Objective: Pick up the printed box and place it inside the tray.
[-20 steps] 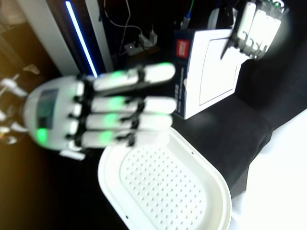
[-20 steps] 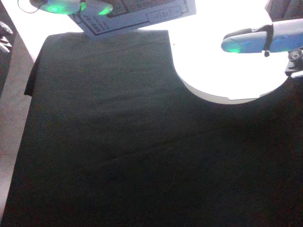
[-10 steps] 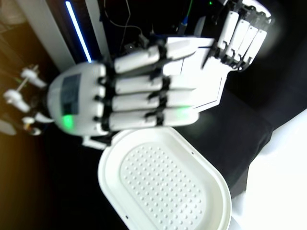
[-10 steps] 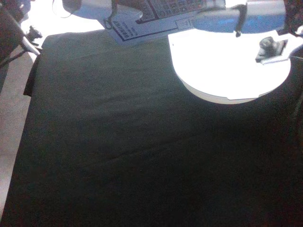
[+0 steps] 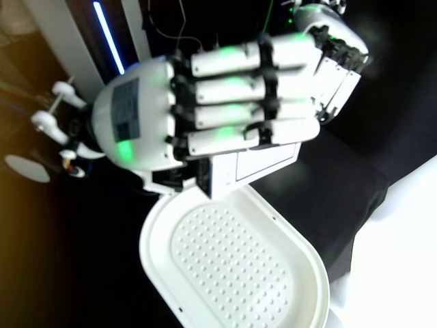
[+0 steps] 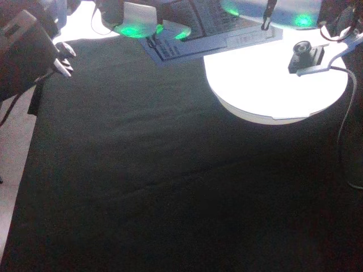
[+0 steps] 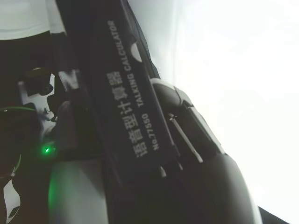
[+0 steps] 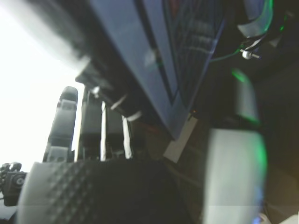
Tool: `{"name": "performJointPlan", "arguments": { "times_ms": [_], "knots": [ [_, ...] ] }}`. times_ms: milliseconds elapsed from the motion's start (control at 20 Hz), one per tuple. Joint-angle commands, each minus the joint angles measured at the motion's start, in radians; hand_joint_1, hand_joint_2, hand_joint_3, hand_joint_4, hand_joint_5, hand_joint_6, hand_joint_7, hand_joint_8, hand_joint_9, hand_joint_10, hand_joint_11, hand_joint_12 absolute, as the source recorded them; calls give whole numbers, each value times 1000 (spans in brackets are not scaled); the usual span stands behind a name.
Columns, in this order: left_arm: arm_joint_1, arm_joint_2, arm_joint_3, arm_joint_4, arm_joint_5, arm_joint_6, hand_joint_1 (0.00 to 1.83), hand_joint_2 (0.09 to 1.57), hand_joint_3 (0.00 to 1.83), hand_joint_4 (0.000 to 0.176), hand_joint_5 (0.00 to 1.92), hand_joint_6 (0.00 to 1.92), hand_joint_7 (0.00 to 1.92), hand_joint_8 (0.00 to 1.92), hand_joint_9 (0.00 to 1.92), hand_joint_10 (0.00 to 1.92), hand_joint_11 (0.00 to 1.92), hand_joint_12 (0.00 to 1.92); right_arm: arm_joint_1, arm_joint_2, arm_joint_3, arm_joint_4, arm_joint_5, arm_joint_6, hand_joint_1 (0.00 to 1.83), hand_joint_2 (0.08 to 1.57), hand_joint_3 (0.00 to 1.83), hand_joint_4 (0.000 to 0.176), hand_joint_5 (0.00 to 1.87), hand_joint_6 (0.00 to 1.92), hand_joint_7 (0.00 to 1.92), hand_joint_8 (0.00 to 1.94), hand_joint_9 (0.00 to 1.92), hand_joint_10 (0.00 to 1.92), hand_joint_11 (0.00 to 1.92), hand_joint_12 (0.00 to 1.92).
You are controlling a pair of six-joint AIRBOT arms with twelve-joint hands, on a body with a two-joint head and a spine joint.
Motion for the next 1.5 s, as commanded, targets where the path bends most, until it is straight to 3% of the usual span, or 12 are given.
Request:
{"name": "performJointPlan", "arguments": {
  "times_ms": [0,300,350,400,550,600,650,750,800,1150,1250,1450],
  "knots": [
    [-4,6,0,-19,-132,-11,1287,1057,0,0,1078,729,1123,872,1358,1006,1179,1504,14,5,4,32,111,-6,1283,1071,1,0,943,854,1205,770,1476,189,1086,975],
    [-1,6,1,-19,-135,-9,1285,1082,0,0,1002,670,1124,1012,1317,1007,1159,1493,14,7,5,34,114,-6,1281,1080,0,0,907,943,1219,762,1544,229,1137,1098],
    [0,6,0,-19,-136,-11,1286,1077,0,0,1001,694,1139,970,1271,938,1125,1437,14,8,4,35,116,-6,1283,1074,0,0,918,933,1235,731,1532,226,1125,1078],
    [1,6,0,-18,-137,-11,1283,1082,0,0,941,853,1164,870,1287,629,1150,1077,14,9,4,35,118,-6,1288,1059,0,0,951,900,1274,646,1522,220,1128,1057],
    [6,9,0,-18,-147,-11,1385,1087,0,0,814,1033,1018,902,1185,894,1091,900,14,12,4,35,121,-6,1284,1054,1,0,967,909,1279,612,1507,211,1127,1035],
    [7,11,0,-18,-147,-11,1047,1093,0,0,598,483,797,427,889,479,798,778,14,13,4,35,122,-6,1290,1048,0,0,970,910,1314,541,1514,206,1151,1015],
    [12,15,1,-17,-149,-40,447,972,0,14,102,32,314,26,331,37,100,671,14,14,3,35,123,-6,1292,1040,0,0,986,886,1336,499,1531,198,1182,984],
    [22,19,5,-6,-172,-82,238,889,0,158,3,0,27,0,28,1,3,92,14,15,3,35,124,-6,1289,1037,0,0,1004,862,1334,502,1528,193,1172,973],
    [22,21,5,-6,-173,-89,181,884,0,172,0,0,5,0,5,0,0,18,14,17,3,35,124,-6,1289,1034,0,0,1013,854,1345,473,1531,186,1173,968],
    [25,37,0,0,-175,-90,94,861,0,176,0,0,0,0,0,0,0,0,14,29,4,28,123,-6,1289,1031,0,0,1016,860,1366,422,1540,180,1173,1005],
    [35,50,-6,0,-181,-90,105,914,14,176,0,0,0,0,0,0,0,0,14,33,0,18,117,-33,1284,1021,0,0,1047,842,1390,356,1496,154,1083,1246],
    [70,87,-24,-11,-218,-91,160,946,22,176,0,0,0,0,0,0,0,0,14,125,-61,15,75,-214,1294,1014,0,0,1079,738,1378,439,1455,313,1079,1318]
  ]
}}
